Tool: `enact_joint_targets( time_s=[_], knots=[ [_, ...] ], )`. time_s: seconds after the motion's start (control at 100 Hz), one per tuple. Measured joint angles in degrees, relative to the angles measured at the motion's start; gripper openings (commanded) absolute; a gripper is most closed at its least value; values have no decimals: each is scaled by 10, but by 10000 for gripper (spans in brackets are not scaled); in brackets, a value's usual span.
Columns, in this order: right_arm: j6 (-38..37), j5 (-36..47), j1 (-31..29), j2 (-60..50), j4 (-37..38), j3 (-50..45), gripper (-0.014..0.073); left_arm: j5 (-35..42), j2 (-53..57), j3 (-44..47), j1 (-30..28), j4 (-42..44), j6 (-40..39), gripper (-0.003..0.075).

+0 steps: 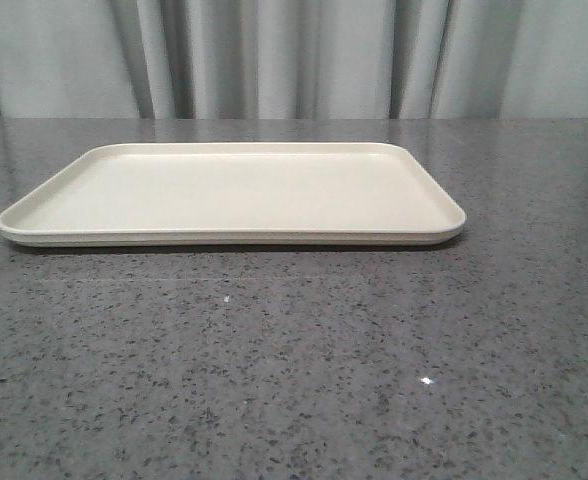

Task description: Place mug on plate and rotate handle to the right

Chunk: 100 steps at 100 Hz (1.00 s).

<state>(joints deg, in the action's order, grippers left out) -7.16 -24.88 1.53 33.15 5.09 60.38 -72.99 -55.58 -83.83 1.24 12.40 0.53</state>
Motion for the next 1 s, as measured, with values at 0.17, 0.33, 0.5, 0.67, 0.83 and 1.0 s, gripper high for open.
enact_joint_targets(
  time_s=[0.17, 0.33, 0.5, 0.67, 0.83, 1.0],
  knots=[
    [29, -58, 0, 80, 5, 82, 334, 0, -8, 12, 0, -1, 0, 440],
    [46, -78, 0, 118, 5, 108, 334, 0, -8, 65, 0, -1, 0, 440],
    [46, -94, 0, 129, 6, 109, 334, 0, -9, 133, 0, -3, 0, 440],
    [46, -96, 1, 129, 6, 110, 334, 2, -17, 170, 0, -3, 0, 440],
    [47, -96, 1, 129, 6, 110, 334, 5, -28, 182, 0, -3, 0, 440],
    [47, -96, 1, 129, 6, 110, 334, 6, -42, 184, 0, -7, 0, 440]
  ],
)
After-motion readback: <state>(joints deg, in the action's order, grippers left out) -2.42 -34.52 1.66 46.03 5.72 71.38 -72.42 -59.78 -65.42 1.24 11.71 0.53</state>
